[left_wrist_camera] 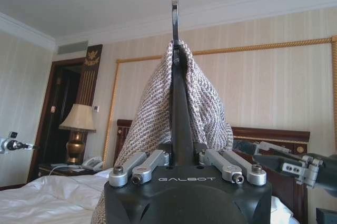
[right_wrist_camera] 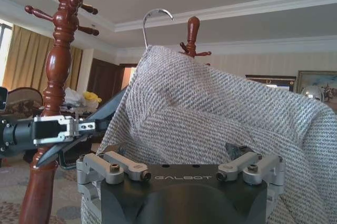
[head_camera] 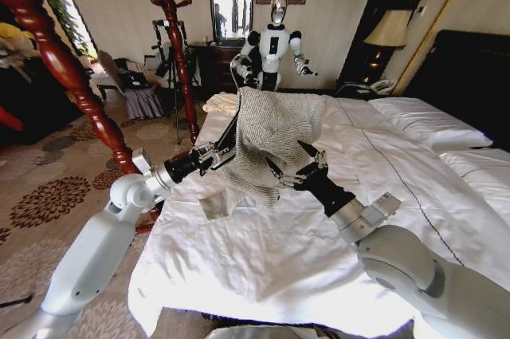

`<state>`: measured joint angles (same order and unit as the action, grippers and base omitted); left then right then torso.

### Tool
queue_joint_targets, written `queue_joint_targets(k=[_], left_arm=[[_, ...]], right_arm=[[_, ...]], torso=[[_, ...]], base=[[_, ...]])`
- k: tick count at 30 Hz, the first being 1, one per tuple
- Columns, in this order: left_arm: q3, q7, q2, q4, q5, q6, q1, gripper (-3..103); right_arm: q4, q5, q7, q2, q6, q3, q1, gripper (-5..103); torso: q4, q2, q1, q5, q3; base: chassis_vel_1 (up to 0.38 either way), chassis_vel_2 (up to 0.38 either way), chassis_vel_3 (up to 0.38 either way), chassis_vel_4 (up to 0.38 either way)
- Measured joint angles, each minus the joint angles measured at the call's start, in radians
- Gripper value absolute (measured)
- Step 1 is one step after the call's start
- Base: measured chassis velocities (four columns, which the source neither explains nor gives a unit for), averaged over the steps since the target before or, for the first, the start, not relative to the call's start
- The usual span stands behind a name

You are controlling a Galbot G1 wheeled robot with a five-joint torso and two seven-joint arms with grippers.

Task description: Pick up the clothes from the bed and hang them on the clothes hanger.

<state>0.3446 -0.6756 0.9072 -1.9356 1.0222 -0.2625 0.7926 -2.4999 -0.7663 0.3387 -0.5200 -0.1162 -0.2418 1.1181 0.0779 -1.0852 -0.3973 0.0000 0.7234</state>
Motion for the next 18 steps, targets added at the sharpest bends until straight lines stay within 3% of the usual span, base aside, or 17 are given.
queue_joint_targets(k=[2,6,9,11,12,15,18], left_arm=[[-0.001,0.000,0.001,-0.001,0.001,0.000,-0.002,18],[-0.004,0.000,0.001,-0.002,0.005,0.001,-0.006,18],[-0.005,0.000,0.000,-0.006,0.009,0.001,-0.006,18],[-0.005,0.000,-0.001,-0.007,0.010,0.001,-0.006,18],[-0.005,0.001,-0.002,-0.008,0.011,0.001,-0.006,18],[-0.005,0.001,-0.001,-0.010,0.013,0.001,-0.006,18],[-0.008,0.002,0.003,-0.010,0.013,0.002,-0.007,18]], right_arm=[[0.000,0.012,0.004,0.001,-0.007,0.001,0.006,102],[0.001,0.098,0.004,0.004,-0.014,-0.002,0.020,93],[0.016,0.161,0.006,0.004,-0.020,-0.006,0.026,78],[0.017,0.165,0.014,0.004,-0.025,-0.006,0.026,78],[0.017,0.166,0.026,0.004,-0.031,-0.007,0.026,66],[0.018,0.166,0.034,0.002,-0.035,-0.010,0.028,61],[0.021,0.162,0.043,0.000,-0.036,-0.013,0.030,44]], torso=[[0.0000,0.000,0.000,0.0000,0.000],[0.0001,0.000,0.000,0.0000,0.000],[0.0000,0.000,0.000,0.0001,0.000],[-0.0001,0.000,0.000,0.0001,0.000],[0.0000,0.000,0.000,0.0001,0.000],[-0.0001,0.000,0.000,0.0000,0.000],[0.0000,0.000,0.000,0.0001,0.000]], base=[[0.000,0.000,0.000,0.000],[0.000,0.000,0.000,0.000],[0.000,0.000,0.000,0.000],[0.000,0.000,0.000,0.000],[0.000,0.000,0.000,0.000],[0.000,0.000,0.000,0.000],[0.000,0.000,0.000,0.000]])
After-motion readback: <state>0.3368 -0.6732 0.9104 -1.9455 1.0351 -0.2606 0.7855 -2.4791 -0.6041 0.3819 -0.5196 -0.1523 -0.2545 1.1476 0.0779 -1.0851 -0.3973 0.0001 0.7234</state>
